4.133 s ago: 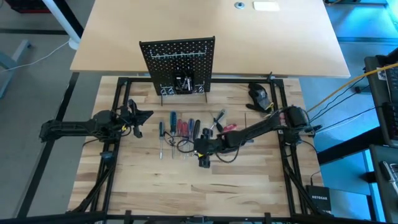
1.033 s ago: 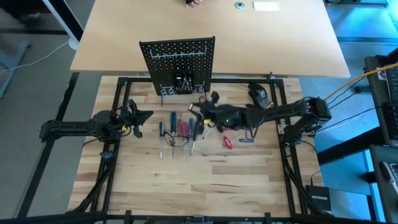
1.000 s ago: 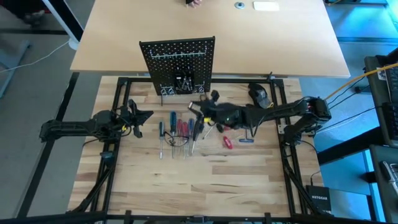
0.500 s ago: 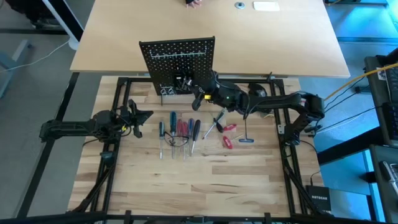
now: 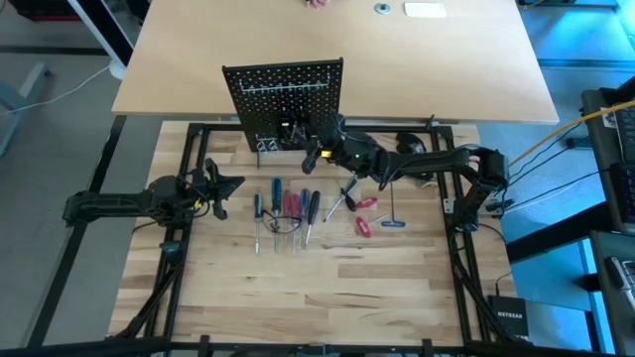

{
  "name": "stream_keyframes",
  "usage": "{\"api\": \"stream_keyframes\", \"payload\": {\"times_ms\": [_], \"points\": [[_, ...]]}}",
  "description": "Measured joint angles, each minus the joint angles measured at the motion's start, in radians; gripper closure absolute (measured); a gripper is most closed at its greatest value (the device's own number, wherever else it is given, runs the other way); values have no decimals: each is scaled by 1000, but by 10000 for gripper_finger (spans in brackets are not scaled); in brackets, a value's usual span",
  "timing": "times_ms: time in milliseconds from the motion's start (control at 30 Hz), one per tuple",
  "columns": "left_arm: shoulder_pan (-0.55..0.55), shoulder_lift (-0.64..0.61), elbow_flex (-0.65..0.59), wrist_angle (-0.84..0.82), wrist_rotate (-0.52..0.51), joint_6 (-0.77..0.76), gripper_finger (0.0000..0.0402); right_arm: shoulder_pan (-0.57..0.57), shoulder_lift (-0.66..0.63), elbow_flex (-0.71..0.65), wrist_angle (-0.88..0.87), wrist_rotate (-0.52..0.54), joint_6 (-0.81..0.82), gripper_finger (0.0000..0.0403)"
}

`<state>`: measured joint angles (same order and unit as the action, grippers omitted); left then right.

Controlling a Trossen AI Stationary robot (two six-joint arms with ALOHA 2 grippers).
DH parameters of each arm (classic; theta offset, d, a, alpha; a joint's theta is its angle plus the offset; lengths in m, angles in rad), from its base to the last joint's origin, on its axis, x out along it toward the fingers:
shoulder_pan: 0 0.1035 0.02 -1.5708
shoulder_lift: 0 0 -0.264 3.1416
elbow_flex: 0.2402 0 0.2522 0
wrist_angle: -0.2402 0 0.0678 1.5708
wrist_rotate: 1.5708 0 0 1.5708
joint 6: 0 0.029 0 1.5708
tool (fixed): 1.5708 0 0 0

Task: Hang tools onto peg board
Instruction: Put the metal socket into the black bin on the peg board, then hang the black and grey screwdriver on the peg board

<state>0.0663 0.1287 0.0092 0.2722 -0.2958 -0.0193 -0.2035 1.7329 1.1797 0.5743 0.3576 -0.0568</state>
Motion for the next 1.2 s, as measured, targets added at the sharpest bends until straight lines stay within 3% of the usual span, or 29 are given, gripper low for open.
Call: {"api": "stream_keyframes", "payload": {"times_ms": [167,333,600,767,933,1200], "points": [[0,0,0,0,0,0,400,0,-5,0,-10,5,0,193],[0,0,0,-1,0,-4,400,30,-69,-1,-68,-3,-1,183],[0,0,0,-10,0,-7,400,158,-238,0,-485,-8,-22,183],[0,0,0,-8,0,-7,400,260,-285,0,-766,54,145,182],[0,0,0,-2,0,-7,400,334,-251,0,-969,69,365,182],[0,0,0,-1,0,-4,400,361,-116,-2,-1023,70,595,182]]}}
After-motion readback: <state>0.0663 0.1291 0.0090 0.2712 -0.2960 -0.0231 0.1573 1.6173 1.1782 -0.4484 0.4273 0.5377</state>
